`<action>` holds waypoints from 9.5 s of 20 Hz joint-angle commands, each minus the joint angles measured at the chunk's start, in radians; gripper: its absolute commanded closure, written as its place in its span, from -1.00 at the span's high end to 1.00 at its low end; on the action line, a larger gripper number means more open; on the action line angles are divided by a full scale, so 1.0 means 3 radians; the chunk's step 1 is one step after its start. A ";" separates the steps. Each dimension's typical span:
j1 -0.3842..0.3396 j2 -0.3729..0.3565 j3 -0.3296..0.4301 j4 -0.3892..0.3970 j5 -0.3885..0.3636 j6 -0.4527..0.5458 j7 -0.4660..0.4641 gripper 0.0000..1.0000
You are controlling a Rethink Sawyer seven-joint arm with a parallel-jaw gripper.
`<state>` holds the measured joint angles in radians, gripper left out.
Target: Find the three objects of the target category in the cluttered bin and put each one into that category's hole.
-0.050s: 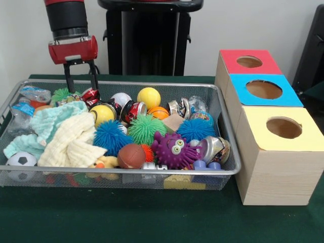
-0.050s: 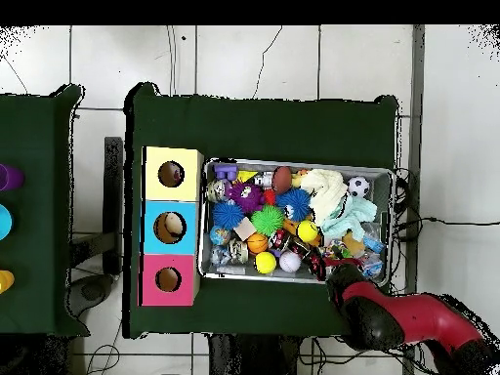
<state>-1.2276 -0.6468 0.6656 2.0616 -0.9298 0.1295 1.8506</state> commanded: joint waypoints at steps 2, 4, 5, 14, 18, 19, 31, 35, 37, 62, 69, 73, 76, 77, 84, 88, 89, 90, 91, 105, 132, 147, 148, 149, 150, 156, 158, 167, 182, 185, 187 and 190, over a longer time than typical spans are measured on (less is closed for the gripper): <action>-0.0021 0.0087 0.0169 -0.0409 -0.0095 0.0390 -0.0419 1.00; -0.0054 0.0136 0.0185 -0.0434 -0.0108 0.0400 -0.0457 1.00; -0.0077 0.0165 0.0199 -0.0447 -0.0115 0.0405 -0.0482 1.00; -0.0241 0.0401 0.0291 -0.0561 -0.0173 0.0474 -0.0649 1.00; -0.0280 0.0493 0.0303 -0.0609 -0.0200 0.0482 -0.0685 1.00; -0.0277 0.0521 0.0293 -0.0630 -0.0193 0.0496 -0.0680 1.00; -0.0248 0.0552 0.0179 -0.0573 -0.0260 0.0395 -0.0553 1.00; -0.0229 0.0481 0.0074 -0.0476 -0.0334 0.0263 -0.0424 1.00; -0.0235 0.0505 0.0070 -0.0488 -0.0355 0.0252 -0.0423 1.00; 0.0633 0.0554 -0.1053 -0.0699 -0.0433 -0.1019 0.0258 -1.00; 0.0664 0.0415 -0.1064 -0.0570 -0.0372 -0.1004 0.0292 -1.00; 0.0615 -0.0020 -0.0896 -0.0222 -0.0209 -0.0741 0.0324 -1.00; 0.0639 -0.0244 -0.0849 -0.0048 -0.0087 -0.0656 0.0344 -1.00; 0.0649 -0.0306 -0.0837 0.0001 -0.0047 -0.0633 0.0348 -1.00; 0.0806 -0.0612 -0.0897 0.0237 0.0186 -0.0610 0.0375 -1.00; 0.0880 -0.0626 -0.0936 0.0245 0.0254 -0.0607 0.0358 -1.00; 0.0926 -0.0581 -0.0994 0.0213 0.0246 -0.0648 0.0364 -1.00; 0.0983 -0.0516 -0.1069 0.0167 0.0236 -0.0700 0.0371 -1.00; 0.1033 -0.0430 -0.1138 0.0101 0.0217 -0.0764 0.0369 -1.00; 0.0912 -0.0057 -0.1092 -0.0083 0.0063 -0.0938 0.0308 1.00; 0.0879 0.0529 -0.1176 -0.0572 -0.0002 -0.1002 0.0227 1.00; 0.0853 0.0493 -0.1154 -0.0611 0.0104 -0.0988 0.0275 1.00; 0.0897 0.0515 -0.1208 -0.0630 0.0116 -0.1045 0.0289 1.00; 0.0934 0.0533 -0.1251 -0.0647 0.0130 -0.1087 0.0298 1.00; 0.0955 0.0554 -0.1283 -0.0660 0.0138 -0.1126 0.0306 1.00; 0.1044 0.0563 -0.1390 -0.0727 0.0177 -0.1243 0.0330 1.00; 0.1064 0.0616 -0.1402 -0.0795 0.0188 -0.1269 0.0337 1.00; 0.1168 0.0737 -0.1425 -0.1020 0.0313 -0.1314 0.0400 1.00; 0.1244 0.0842 -0.1526 -0.1043 0.0361 -0.1597 0.0413 -1.00; 0.1221 0.0843 -0.1512 -0.1015 0.0361 -0.1620 0.0438 -1.00; 0.1223 0.0835 -0.1515 -0.0994 0.0368 -0.1613 0.0448 -1.00; 0.1280 0.0830 -0.1586 -0.0962 0.0431 -0.1669 0.0456 -1.00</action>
<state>-0.8750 -0.4452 0.1692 1.8858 -0.8622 -0.2825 1.8506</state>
